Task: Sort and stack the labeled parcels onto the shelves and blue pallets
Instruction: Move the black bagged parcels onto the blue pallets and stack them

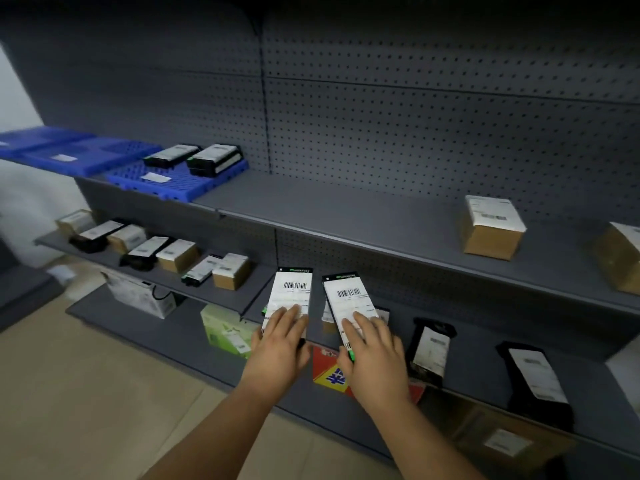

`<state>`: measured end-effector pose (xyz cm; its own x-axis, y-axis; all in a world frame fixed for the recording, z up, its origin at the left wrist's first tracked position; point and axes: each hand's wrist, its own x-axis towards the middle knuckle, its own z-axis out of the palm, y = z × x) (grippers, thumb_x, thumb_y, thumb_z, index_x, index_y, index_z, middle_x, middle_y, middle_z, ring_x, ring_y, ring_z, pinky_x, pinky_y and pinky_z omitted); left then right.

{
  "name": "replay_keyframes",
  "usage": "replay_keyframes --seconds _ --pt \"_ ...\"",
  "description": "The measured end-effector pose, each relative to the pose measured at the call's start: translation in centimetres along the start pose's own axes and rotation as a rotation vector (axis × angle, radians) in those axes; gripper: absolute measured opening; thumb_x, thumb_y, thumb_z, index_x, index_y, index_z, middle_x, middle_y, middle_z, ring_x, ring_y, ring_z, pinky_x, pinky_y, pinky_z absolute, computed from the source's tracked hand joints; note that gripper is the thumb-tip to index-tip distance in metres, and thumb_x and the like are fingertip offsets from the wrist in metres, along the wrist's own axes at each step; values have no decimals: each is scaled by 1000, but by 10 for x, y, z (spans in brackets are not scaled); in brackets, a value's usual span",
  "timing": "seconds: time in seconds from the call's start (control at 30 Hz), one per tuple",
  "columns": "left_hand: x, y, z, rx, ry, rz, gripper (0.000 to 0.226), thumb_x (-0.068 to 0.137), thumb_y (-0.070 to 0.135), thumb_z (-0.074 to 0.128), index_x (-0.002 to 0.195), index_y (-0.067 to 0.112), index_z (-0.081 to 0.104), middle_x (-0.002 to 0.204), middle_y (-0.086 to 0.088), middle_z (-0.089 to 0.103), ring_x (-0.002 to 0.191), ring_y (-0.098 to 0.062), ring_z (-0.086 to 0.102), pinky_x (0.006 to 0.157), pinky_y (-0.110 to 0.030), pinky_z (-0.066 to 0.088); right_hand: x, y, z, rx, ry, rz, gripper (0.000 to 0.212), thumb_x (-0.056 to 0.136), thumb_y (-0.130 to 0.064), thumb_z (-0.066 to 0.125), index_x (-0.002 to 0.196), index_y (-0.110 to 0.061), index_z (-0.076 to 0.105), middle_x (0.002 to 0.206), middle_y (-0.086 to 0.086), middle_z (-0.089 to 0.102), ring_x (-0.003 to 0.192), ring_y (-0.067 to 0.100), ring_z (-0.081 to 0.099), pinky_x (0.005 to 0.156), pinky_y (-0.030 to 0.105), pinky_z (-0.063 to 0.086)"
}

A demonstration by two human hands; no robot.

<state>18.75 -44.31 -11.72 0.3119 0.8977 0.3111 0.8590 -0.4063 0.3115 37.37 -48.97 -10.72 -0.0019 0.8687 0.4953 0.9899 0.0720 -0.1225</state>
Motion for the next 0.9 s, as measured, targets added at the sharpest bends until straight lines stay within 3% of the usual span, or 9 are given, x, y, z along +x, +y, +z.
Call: replay_keyframes --seconds 0.07,0.2,0.4,0.5,0.57,0.7,0.9 --pt "-1 -19 -10 18 56 -14 48 86 34 67 131 22 57 146 0 47 136 -24 38 96 -60 43 12 -21 2 19 24 -38 46 74 -35 67 118 -21 66 127 1 61 113 26 52 79 44 50" --pt "5 -47 -42 48 170 -79 47 87 44 47 129 24 59 144 2 48 135 -20 34 93 -57 43 48 -56 -1 64 63 -77 46 79 -37 50 120 -23 64 129 0 59 115 27 53 81 44 48" --pt "29 -79 -90 73 229 -119 46 91 35 59 135 23 53 150 2 40 140 -19 28 102 -58 37 109 -92 -6 117 127 -133 47 80 -37 55 123 -23 63 132 1 58 116 27 53 80 44 48" --pt "44 -94 -109 80 231 -165 49 93 36 57 140 25 48 154 5 34 144 -19 24 108 -56 32 136 -107 -6 143 157 -161 47 79 -32 67 124 -20 63 133 3 57 117 29 52 82 46 48" --pt "54 -105 -120 107 251 -168 49 93 38 57 140 26 48 154 5 34 144 -19 25 108 -55 33 153 -115 -6 146 170 -171 49 78 -31 70 125 -19 63 133 3 57 118 29 52 84 47 48" --pt "72 -128 -136 114 274 -174 49 94 39 56 140 25 48 154 4 34 144 -19 24 109 -53 32 184 -132 -1 144 187 -168 44 84 -33 61 125 -18 62 134 2 57 120 29 51 87 47 47" --pt "99 -182 -147 86 281 -163 48 93 38 57 139 25 50 153 3 36 143 -21 25 107 -55 34 222 -168 19 109 212 -157 47 79 -31 70 124 -18 64 133 2 58 119 29 51 84 46 47"
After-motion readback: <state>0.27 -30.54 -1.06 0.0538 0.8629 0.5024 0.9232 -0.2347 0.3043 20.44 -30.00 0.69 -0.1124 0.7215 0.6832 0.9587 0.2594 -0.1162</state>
